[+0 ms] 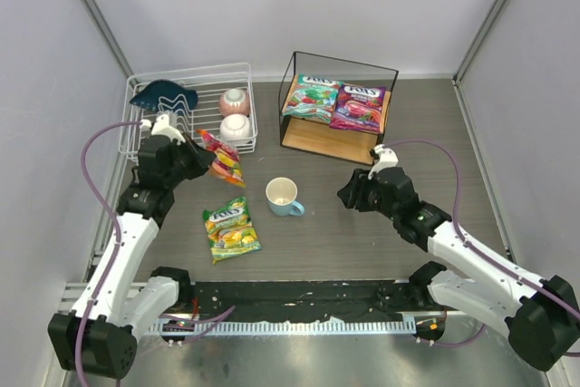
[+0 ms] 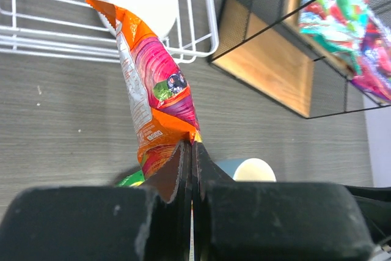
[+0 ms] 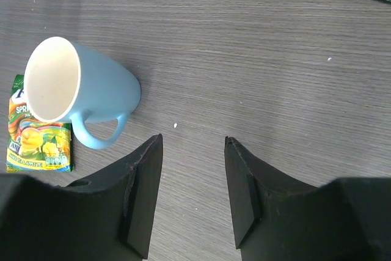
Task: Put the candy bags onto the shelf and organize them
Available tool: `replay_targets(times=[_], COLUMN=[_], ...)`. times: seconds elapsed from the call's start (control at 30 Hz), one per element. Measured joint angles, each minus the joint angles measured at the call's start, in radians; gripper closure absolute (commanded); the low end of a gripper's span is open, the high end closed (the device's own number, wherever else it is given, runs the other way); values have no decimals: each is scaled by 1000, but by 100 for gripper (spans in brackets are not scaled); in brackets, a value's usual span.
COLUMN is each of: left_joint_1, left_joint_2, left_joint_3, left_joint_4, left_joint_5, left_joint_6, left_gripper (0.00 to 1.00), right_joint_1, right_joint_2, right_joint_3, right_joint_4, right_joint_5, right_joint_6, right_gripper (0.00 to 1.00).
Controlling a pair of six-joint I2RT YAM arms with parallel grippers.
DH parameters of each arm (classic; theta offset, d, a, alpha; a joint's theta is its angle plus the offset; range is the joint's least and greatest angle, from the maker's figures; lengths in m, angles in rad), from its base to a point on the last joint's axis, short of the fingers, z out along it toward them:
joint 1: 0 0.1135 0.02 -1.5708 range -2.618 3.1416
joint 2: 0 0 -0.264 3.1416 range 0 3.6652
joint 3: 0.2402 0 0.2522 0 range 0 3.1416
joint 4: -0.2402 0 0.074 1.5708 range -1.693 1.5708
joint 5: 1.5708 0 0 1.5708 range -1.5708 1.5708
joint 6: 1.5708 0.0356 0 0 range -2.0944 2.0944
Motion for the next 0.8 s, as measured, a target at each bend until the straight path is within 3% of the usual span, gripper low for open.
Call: replay_targets(times=[0.47, 0.8], left_joint_1=[-42, -56], left_joint_2=[-45, -76], left_joint_3=[181, 205], left_joint_4=[-45, -97], left_joint_5=[216, 230], left_joint_6=[-36, -26], left_gripper=[100, 100], right_joint_1=[0, 40], right_joint_2=[-191, 50], right_joint_3=[23, 100], right_joint_4=[-126, -87], right_joint_5=[108, -142], right_joint_6=[10, -101], right_gripper=[47, 45])
